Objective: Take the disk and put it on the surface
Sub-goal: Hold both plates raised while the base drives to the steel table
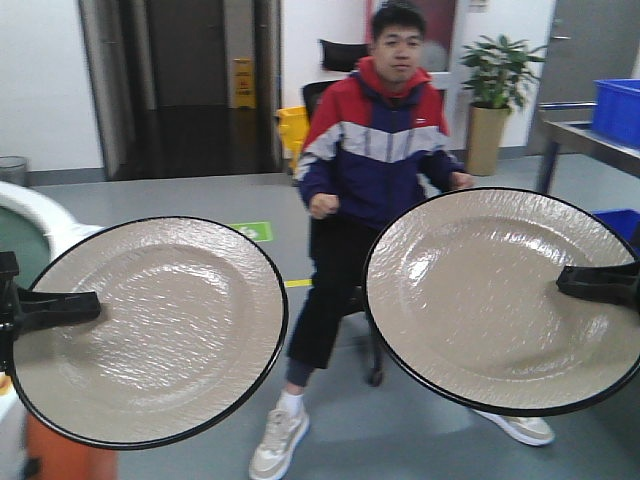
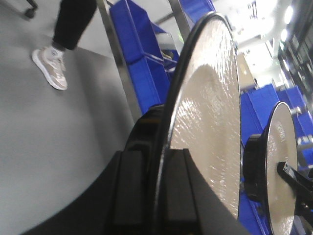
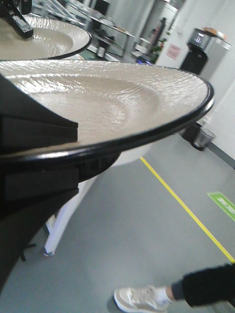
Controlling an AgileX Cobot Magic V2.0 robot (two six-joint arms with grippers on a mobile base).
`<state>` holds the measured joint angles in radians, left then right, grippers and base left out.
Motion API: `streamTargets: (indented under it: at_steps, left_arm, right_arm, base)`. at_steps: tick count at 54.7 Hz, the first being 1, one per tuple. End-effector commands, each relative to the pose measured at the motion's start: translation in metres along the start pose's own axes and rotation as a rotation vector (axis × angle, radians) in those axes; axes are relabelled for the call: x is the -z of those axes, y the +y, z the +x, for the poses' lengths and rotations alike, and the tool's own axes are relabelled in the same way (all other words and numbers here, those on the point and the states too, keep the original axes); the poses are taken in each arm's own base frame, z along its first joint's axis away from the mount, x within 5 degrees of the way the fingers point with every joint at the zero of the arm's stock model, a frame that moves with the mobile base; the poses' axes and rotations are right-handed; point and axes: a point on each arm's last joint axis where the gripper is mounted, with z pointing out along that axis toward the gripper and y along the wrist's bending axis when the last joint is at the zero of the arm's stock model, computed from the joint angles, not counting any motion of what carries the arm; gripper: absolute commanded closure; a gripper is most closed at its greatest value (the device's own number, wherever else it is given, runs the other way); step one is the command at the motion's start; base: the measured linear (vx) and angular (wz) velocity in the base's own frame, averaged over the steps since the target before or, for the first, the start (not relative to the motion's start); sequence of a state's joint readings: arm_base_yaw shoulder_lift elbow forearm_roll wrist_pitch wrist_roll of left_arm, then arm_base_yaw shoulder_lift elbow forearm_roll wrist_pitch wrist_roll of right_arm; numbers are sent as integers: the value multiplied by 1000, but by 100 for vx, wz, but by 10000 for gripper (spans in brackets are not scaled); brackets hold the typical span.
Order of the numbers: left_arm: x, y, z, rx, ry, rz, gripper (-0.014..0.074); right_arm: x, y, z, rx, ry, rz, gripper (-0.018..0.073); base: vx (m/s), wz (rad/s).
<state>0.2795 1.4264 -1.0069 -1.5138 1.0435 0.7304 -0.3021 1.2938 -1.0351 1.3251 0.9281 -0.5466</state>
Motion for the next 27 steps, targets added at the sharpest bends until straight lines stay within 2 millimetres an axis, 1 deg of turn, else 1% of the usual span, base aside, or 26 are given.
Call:
streamTargets:
  at_steps: [1, 17, 27]
  left_arm:
    - [7, -32, -7, 18, -64, 151, 597]
    - [7, -32, -7, 18, -64, 151, 597]
    - [7, -32, -7, 18, -64, 151, 597]
  right_arm:
    - [11, 24, -9, -17, -84, -107, 568]
    - [11, 24, -9, -17, -83, -108, 568]
    - [11, 24, -9, -17, -83, -108, 568]
  base:
    - [11, -52]
    - [16, -54]
    - [21, -43]
